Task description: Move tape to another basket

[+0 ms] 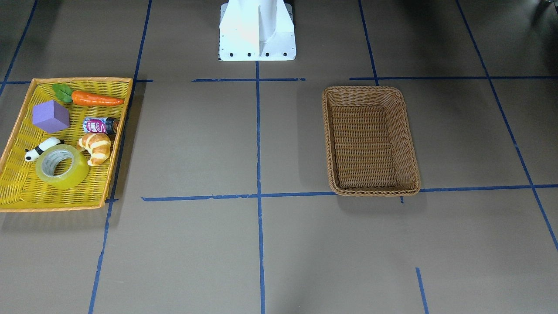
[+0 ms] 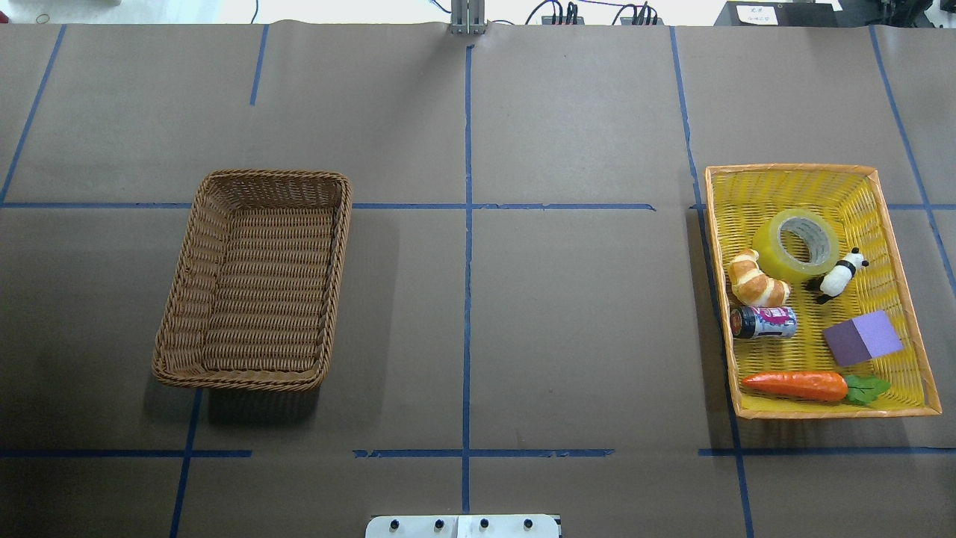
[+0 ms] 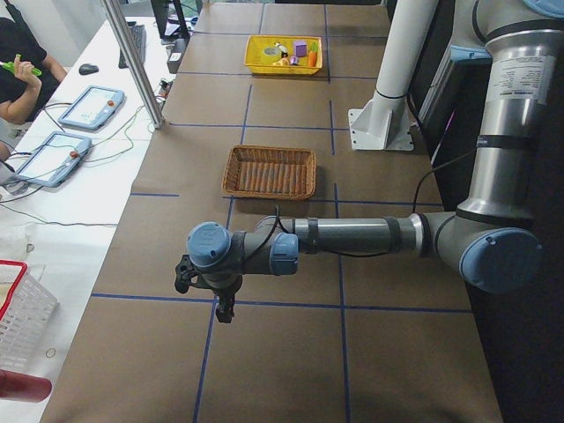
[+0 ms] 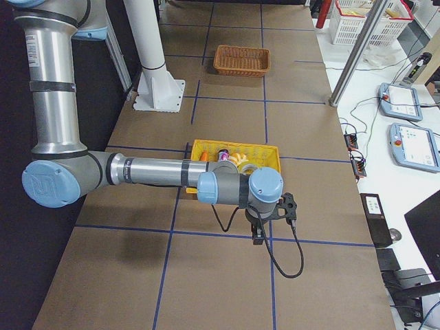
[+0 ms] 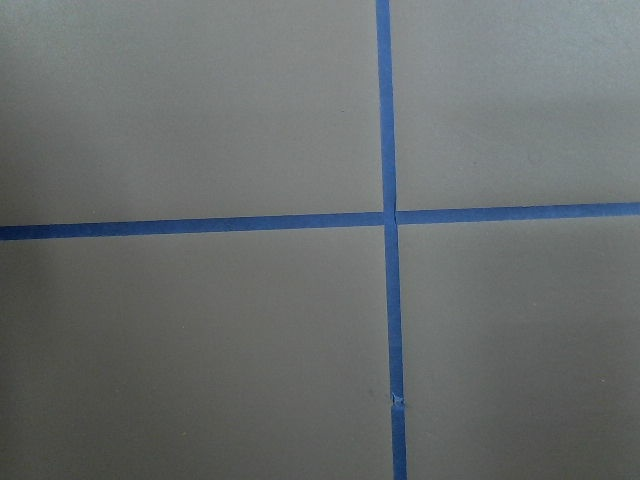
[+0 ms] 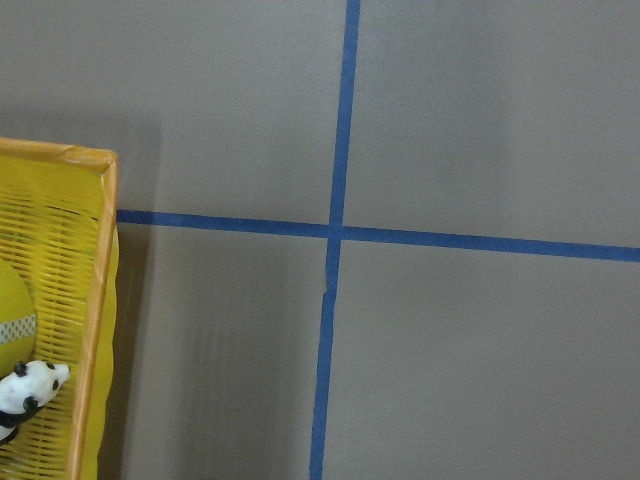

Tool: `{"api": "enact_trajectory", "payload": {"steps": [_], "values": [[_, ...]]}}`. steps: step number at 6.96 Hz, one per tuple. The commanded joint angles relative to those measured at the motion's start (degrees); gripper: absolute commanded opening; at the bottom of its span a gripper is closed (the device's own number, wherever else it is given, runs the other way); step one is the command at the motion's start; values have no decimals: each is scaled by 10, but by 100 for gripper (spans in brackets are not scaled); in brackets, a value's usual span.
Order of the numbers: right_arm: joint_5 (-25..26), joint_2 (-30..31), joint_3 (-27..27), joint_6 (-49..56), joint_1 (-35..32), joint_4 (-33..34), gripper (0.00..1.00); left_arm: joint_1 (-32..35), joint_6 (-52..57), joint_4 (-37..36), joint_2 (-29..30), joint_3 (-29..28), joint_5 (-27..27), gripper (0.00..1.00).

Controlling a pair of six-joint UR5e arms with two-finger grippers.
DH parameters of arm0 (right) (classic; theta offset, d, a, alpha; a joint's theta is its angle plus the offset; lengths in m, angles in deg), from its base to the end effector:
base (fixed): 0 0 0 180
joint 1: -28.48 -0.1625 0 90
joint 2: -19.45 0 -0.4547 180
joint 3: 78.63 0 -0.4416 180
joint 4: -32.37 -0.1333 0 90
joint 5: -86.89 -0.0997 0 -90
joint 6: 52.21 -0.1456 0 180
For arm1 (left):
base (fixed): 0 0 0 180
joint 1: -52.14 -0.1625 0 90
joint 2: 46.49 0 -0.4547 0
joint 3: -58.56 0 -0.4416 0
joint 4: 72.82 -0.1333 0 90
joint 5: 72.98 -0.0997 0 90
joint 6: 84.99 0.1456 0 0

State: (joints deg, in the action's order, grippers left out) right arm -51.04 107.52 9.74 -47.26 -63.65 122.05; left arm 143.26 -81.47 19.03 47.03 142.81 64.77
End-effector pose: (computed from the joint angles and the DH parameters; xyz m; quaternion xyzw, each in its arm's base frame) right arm 0.0459 -0.5563 0.7111 0.0300 -0.4051 -0.0247 0.9134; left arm -0.0366 -0.5676 0.7321 0.0134 0.4045 0.0178 0.9143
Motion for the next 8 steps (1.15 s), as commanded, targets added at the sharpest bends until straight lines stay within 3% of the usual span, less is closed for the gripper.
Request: {"api": "enact_trajectory", "payload": {"steps": [1,4,8], "values": [[-1,-16,10,-3,1,0,100,0,0,0,1,0,0,100],[1,-41,26,-19,22,0,100,0,1,0,-1,-2,0,100],[4,-76,114,-251,142,-1,100,-1,3,1,-4,-3,1,100]]}}
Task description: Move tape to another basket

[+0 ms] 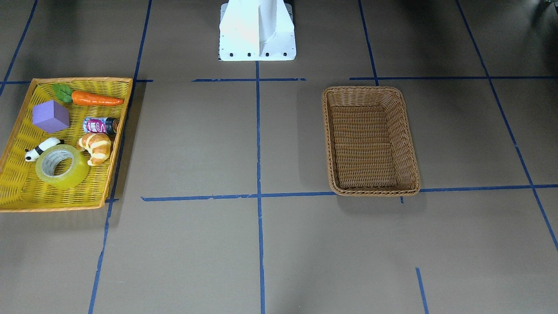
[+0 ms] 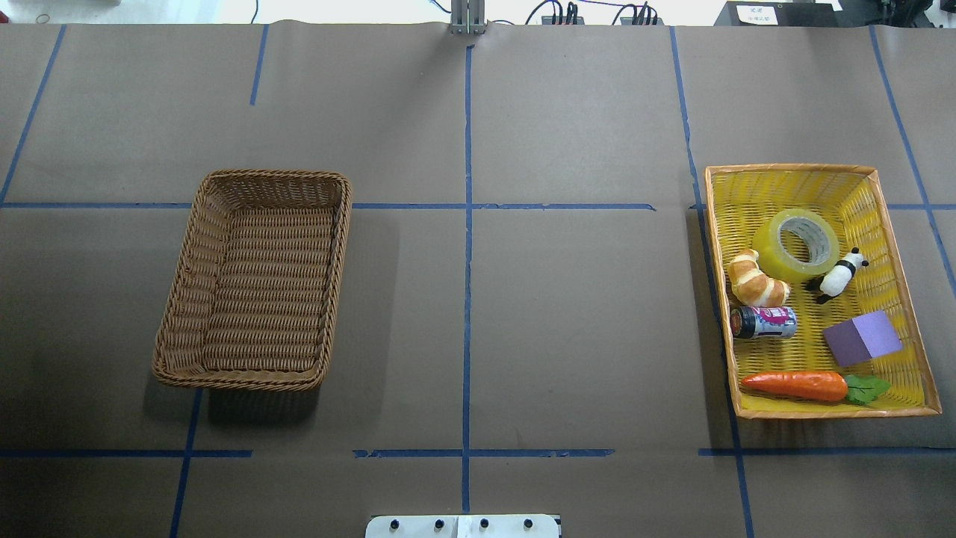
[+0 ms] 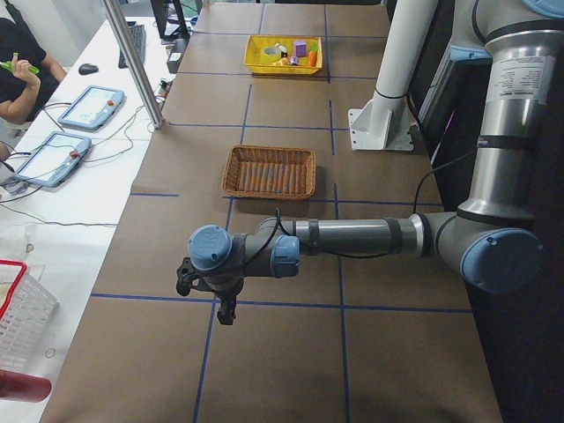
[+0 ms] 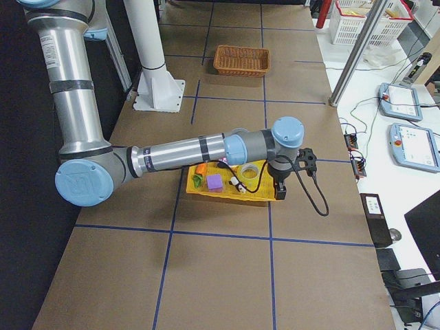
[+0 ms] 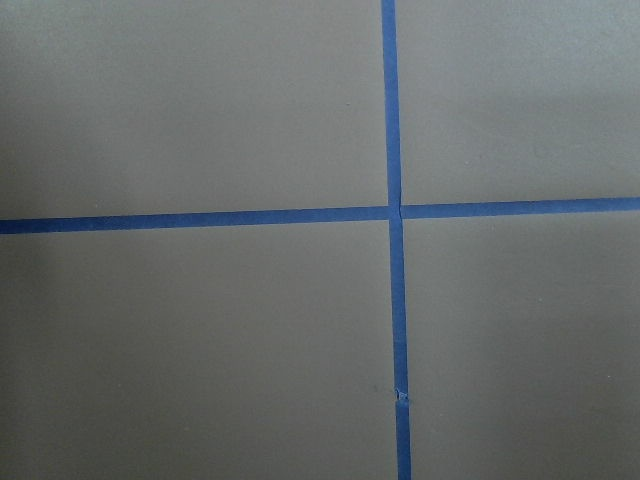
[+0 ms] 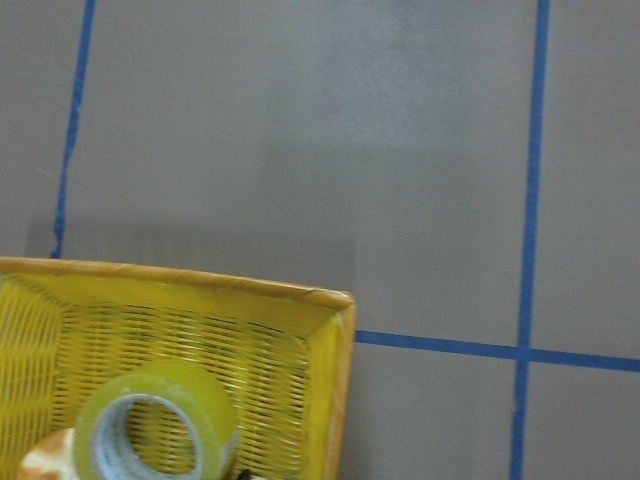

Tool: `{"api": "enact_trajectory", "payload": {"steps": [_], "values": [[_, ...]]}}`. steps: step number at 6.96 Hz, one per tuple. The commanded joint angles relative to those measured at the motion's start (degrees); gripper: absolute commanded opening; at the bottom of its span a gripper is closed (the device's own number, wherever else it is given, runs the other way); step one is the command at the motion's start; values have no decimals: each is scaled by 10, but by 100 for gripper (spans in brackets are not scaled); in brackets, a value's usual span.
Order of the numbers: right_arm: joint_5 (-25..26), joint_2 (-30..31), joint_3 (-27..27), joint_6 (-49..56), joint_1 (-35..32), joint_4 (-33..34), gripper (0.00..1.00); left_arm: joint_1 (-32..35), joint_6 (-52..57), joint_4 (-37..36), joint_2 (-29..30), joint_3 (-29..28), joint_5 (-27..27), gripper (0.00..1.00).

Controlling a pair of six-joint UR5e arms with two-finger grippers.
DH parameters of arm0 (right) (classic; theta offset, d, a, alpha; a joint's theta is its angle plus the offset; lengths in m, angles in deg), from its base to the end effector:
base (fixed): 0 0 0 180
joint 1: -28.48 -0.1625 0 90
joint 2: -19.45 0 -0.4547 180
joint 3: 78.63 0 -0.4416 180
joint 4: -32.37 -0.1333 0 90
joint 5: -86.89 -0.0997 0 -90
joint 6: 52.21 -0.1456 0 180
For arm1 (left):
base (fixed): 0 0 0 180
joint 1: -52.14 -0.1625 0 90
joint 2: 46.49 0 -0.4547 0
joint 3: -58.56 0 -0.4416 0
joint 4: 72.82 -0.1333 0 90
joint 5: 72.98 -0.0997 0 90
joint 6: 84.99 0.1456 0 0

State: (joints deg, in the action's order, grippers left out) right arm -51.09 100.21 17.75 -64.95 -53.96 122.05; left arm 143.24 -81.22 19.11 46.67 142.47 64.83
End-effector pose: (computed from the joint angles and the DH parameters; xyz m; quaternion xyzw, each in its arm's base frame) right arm -0.0568 -0.6188 0.5587 0.0537 -0.4187 -0.0154 0.9064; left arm -0.0362 -0.5635 0.7386 0.0092 0.4052 0.0178 0.9140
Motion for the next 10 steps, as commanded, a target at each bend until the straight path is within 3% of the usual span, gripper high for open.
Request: {"api": "enact_trajectory", "payload": {"steps": [1,3,5,7,8,10], "values": [[27,-3,43,-111,91,-9,100,0,0,0,0,0,0,100],[66,6,29,-114,130,-74,100,0,-2,0,2,0,0,100],[83,11,17,-112,160,-78,100,0,-2,0,3,0,0,100],[98,11,-49,-108,186,-167,100,0,-2,0,2,0,0,100],[98,9,-58,-112,189,-187,100,0,-2,0,2,0,0,100],[101,12,-59,-111,199,-187,100,0,-2,0,3,0,0,100]]}}
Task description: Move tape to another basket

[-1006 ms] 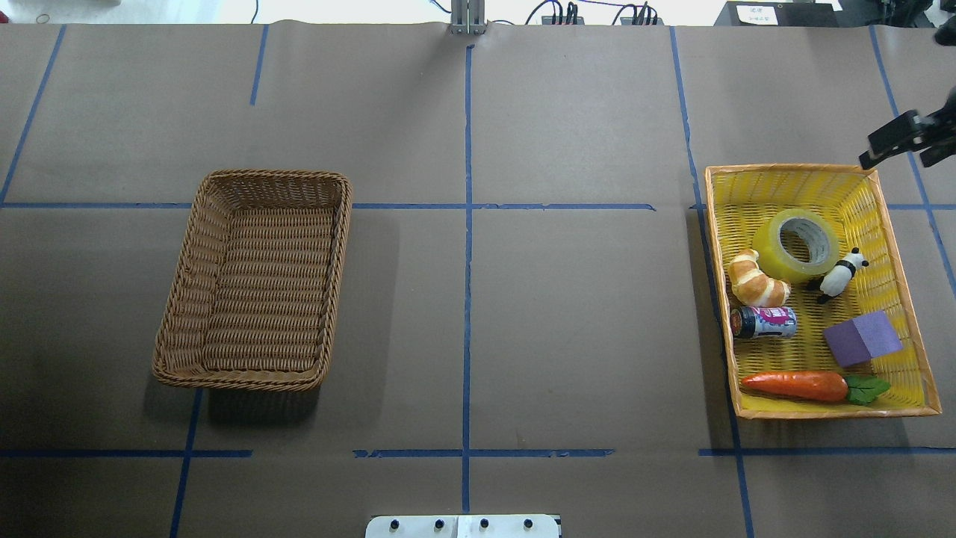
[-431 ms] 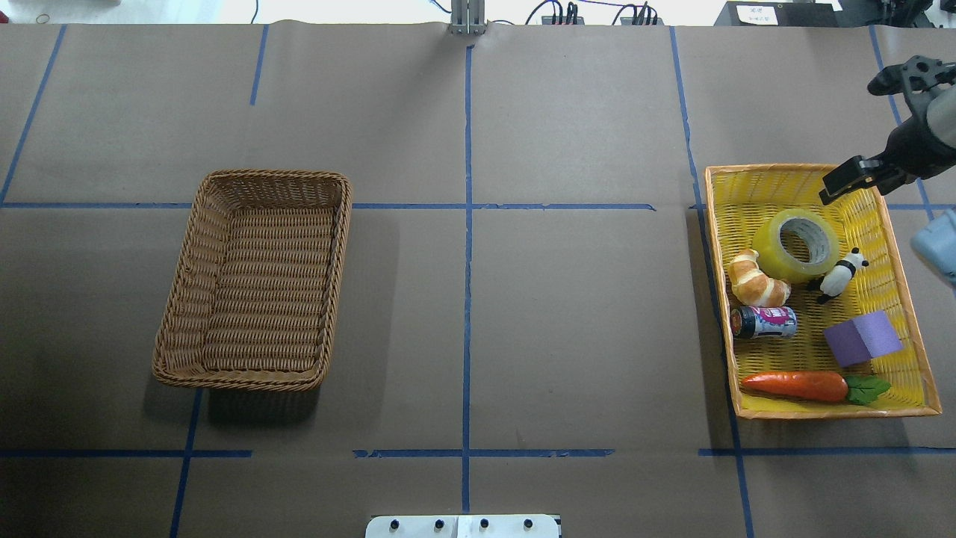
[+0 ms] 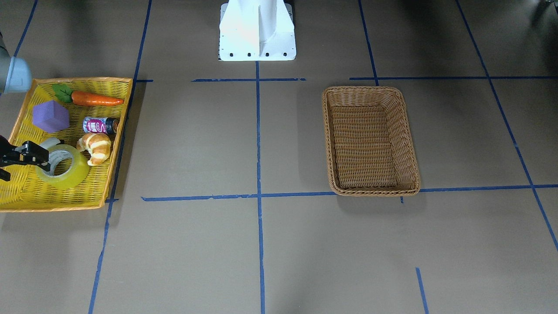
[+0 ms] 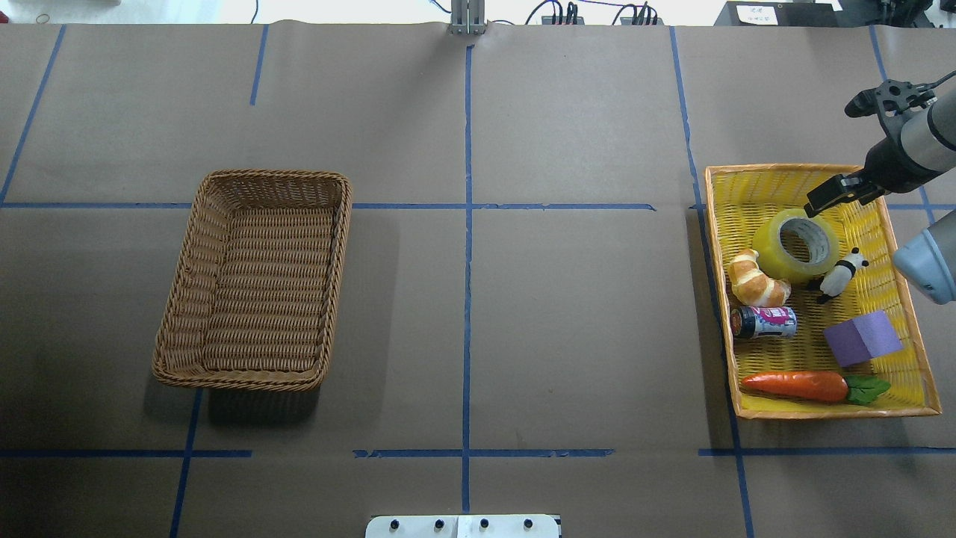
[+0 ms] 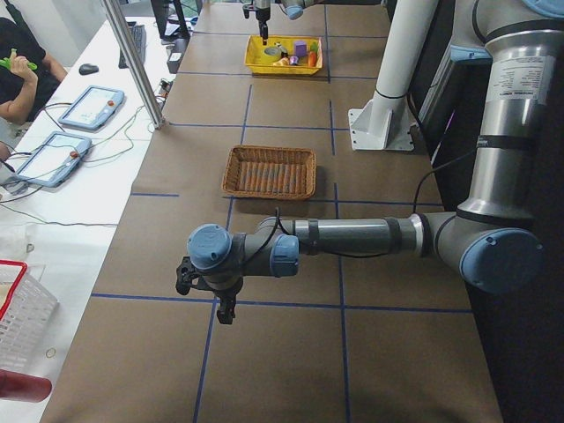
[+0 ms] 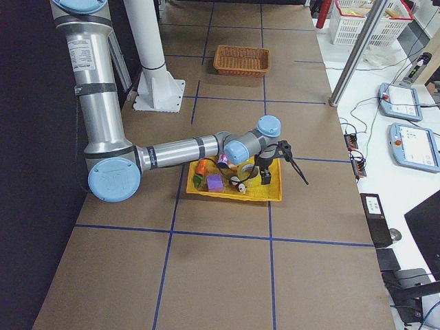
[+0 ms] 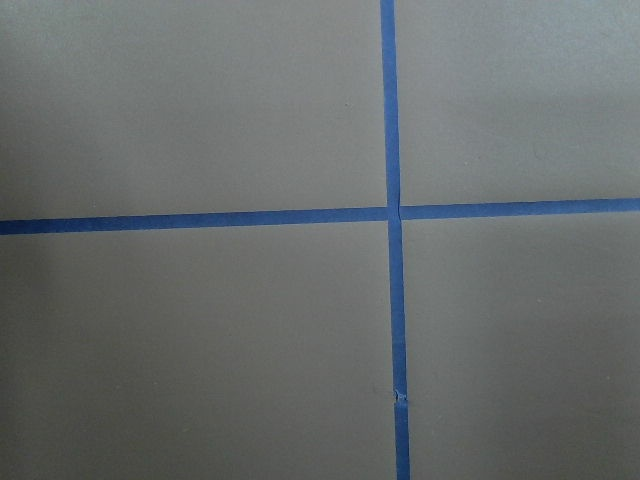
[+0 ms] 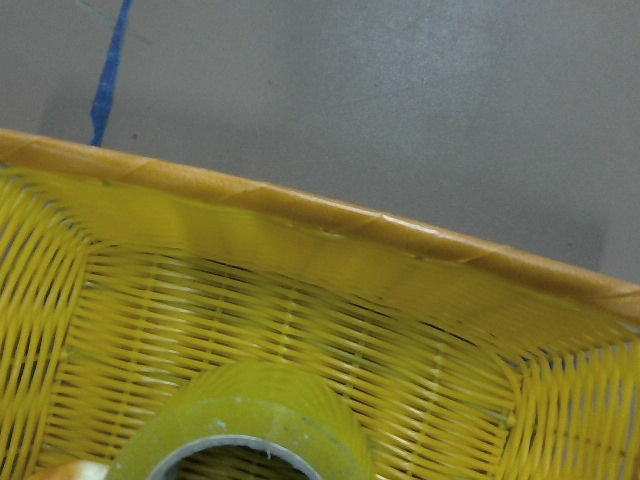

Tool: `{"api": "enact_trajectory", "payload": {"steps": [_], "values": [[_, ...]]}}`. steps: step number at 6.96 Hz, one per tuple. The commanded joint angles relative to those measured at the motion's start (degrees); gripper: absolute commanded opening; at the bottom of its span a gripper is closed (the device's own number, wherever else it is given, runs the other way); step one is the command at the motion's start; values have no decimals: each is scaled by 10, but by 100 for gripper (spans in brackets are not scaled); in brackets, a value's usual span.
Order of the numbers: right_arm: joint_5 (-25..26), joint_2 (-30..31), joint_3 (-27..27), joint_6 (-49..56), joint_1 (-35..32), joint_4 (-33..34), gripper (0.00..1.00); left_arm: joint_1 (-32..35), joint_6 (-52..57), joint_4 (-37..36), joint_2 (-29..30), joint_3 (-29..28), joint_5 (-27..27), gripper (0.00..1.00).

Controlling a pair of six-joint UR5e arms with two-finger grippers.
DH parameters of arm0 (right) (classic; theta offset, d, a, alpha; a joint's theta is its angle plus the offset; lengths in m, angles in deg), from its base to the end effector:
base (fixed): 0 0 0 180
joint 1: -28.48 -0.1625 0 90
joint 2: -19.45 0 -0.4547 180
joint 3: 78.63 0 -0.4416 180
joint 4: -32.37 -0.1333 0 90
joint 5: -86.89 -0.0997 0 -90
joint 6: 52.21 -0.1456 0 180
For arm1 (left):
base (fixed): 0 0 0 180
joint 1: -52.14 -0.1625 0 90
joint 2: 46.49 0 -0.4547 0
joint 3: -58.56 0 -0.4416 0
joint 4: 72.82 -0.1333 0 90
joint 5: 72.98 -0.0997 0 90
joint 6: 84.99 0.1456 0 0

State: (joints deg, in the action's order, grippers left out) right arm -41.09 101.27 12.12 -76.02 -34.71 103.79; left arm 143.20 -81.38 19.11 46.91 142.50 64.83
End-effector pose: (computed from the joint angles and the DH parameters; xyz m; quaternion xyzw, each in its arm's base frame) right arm -0.2507 -0.5930 0.5998 0.0681 -0.3818 -0.1014 0.9161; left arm -0.0359 -0.5660 0.7359 0.0107 0.4051 0.0178 0.9140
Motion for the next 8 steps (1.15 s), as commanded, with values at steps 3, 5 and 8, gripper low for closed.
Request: {"api": "enact_trajectory", "payload": {"steps": [3,5,8], "values": [[2,0,-18,2,33,-1,100,0,0,0,0,1,0,100],[1,1,-29,3,33,-1,100,0,0,0,0,0,0,100],[0,-4,-38,3,36,0,77,0,2,0,0,0,0,100]]}}
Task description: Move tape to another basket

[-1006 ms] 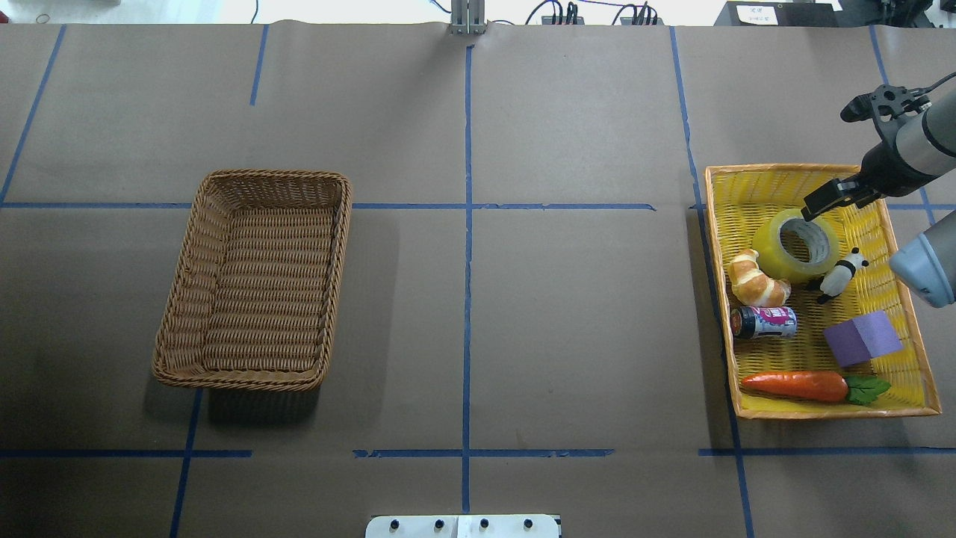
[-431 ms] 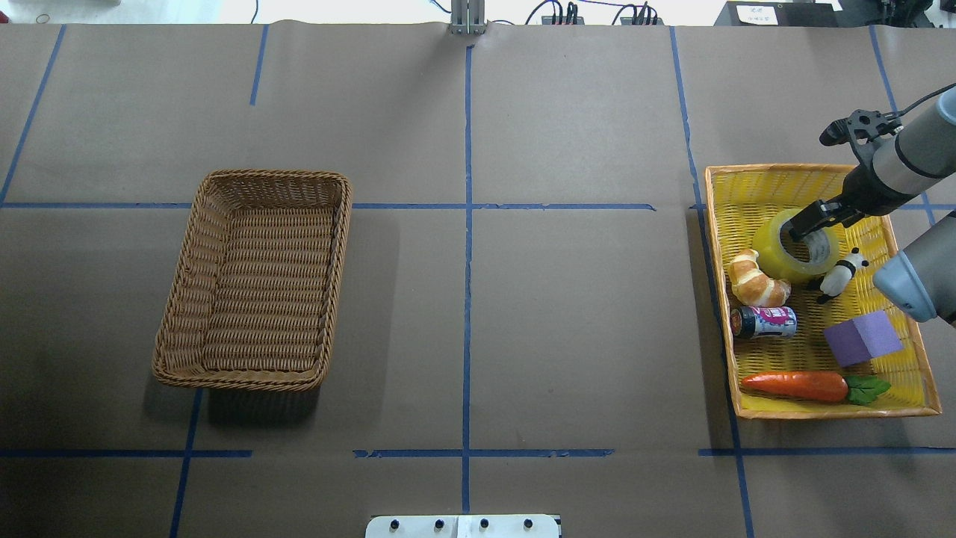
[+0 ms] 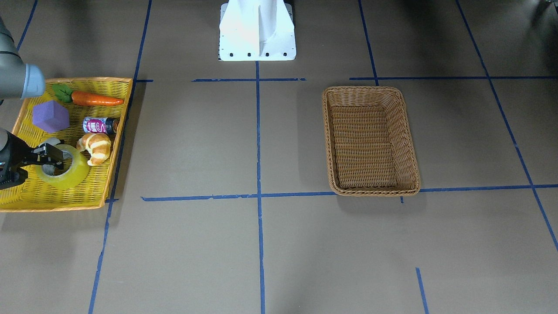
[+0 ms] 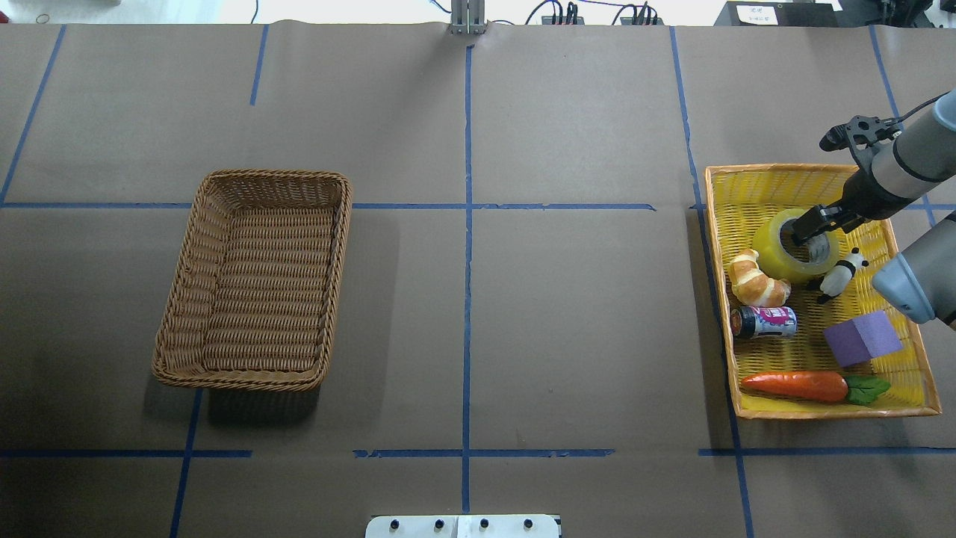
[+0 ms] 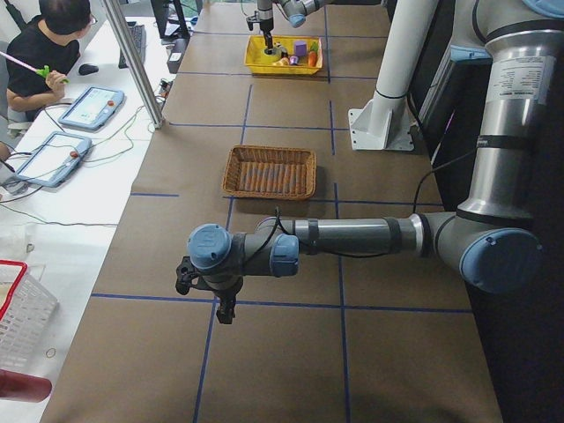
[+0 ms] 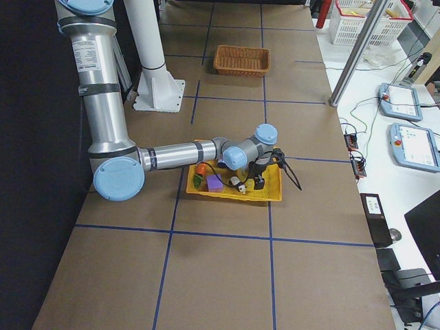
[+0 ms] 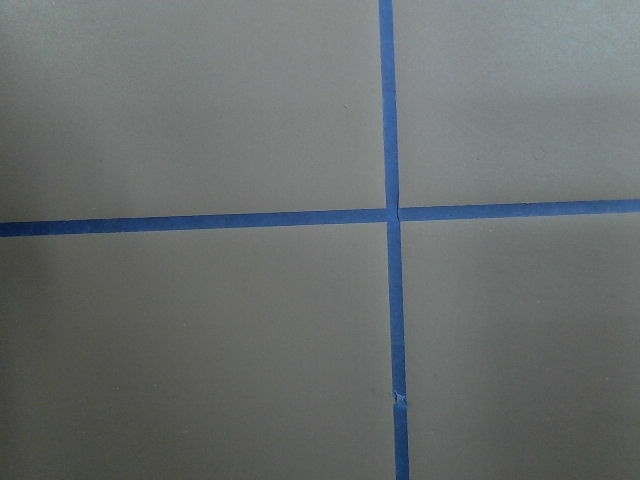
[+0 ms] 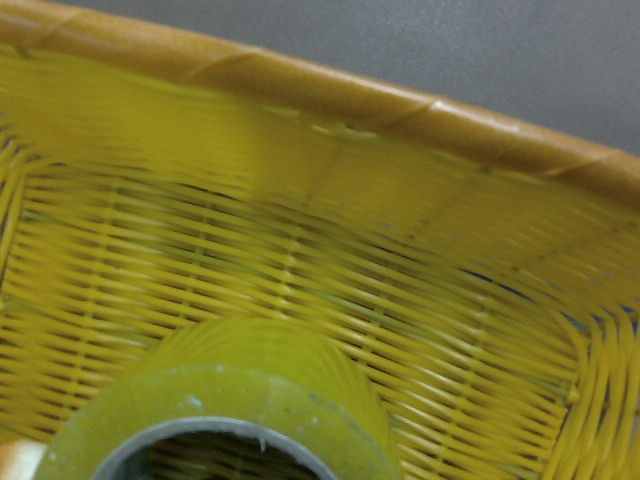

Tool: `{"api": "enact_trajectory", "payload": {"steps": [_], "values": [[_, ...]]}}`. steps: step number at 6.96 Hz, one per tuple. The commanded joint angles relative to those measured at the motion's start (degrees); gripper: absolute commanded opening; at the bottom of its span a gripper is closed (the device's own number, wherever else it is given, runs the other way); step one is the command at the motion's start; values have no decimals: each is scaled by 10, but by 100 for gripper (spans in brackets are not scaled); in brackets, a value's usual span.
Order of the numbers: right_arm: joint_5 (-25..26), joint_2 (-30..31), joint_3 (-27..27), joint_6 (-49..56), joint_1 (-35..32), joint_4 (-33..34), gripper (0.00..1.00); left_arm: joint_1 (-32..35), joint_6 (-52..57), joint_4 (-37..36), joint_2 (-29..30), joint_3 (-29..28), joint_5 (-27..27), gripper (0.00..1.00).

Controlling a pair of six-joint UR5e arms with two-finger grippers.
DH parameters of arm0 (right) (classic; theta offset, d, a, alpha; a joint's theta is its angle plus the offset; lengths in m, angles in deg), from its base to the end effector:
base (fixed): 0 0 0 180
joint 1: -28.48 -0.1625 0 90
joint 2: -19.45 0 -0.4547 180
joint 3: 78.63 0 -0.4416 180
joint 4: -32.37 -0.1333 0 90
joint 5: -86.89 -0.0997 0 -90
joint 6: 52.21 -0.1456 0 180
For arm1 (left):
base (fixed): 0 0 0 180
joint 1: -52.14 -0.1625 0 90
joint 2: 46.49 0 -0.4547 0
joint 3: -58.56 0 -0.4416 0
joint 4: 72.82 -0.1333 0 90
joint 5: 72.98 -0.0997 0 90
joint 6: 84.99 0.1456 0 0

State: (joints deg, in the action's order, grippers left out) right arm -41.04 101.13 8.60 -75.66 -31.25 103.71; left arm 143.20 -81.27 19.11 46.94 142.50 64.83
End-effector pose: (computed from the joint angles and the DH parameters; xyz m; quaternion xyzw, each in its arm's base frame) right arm -0.2865 -0.5777 0.6336 0.0334 -0.3731 -0.1230 0.9190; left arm -0.0359 -0.5663 0.7356 0.0113 0.4051 0.0187 0.9140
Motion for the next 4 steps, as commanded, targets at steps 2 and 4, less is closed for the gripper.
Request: {"api": "enact_trajectory", "payload": {"steps": [2,4], "values": [[1,-5,-5,1,1,0,10,0,1,0,1,0,1,100],[1,-1,-1,2,-3,-3,0,0,-1,0,1,1,1,100]]}}
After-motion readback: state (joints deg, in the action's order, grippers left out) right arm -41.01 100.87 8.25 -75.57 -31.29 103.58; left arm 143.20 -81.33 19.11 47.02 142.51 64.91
